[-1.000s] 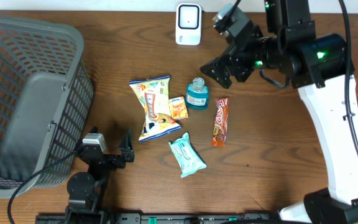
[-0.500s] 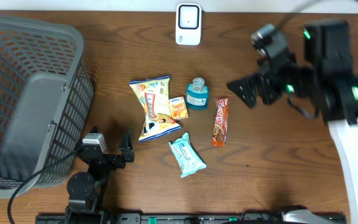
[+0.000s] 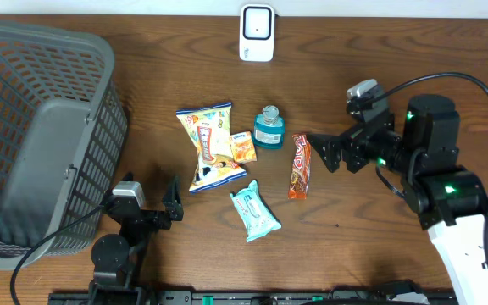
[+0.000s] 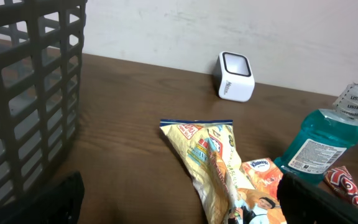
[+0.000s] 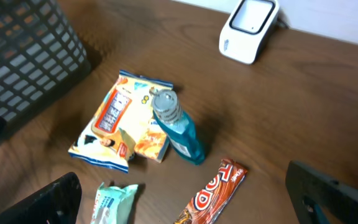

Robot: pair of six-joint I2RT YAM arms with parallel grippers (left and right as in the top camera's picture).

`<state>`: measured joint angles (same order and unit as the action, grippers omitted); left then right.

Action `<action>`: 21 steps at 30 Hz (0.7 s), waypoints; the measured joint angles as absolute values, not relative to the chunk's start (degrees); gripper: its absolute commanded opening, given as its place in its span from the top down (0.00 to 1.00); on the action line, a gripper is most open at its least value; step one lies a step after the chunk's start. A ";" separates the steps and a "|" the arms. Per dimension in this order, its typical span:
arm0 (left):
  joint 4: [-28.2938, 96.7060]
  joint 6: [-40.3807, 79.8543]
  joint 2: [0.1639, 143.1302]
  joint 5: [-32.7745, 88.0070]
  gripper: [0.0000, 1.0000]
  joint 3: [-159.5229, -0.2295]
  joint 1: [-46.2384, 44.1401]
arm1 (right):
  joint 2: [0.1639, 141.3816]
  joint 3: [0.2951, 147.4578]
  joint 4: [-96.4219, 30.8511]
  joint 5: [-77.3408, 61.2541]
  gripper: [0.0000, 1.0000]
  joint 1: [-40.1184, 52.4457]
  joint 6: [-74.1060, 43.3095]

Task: Scan the item barcode
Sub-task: 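Open the right gripper and withdraw it to the right, then reach the right gripper back and grasp the blue bottle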

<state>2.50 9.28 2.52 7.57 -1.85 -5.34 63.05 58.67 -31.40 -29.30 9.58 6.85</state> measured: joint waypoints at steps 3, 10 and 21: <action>2.50 9.28 2.52 7.57 0.02 -1.85 -5.34 | 63.90 58.33 -28.21 -29.89 0.01 9.58 6.68; 2.50 9.26 2.52 7.57 0.02 -1.85 -5.34 | 69.47 58.33 -24.71 -33.65 0.01 10.70 8.10; 2.50 9.28 2.52 7.57 0.02 -1.85 -5.34 | 86.91 58.30 -9.87 -36.73 0.01 15.94 12.27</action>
<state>2.50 9.28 2.52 7.57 -1.85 -5.34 86.91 58.30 -9.87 -36.73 15.94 12.27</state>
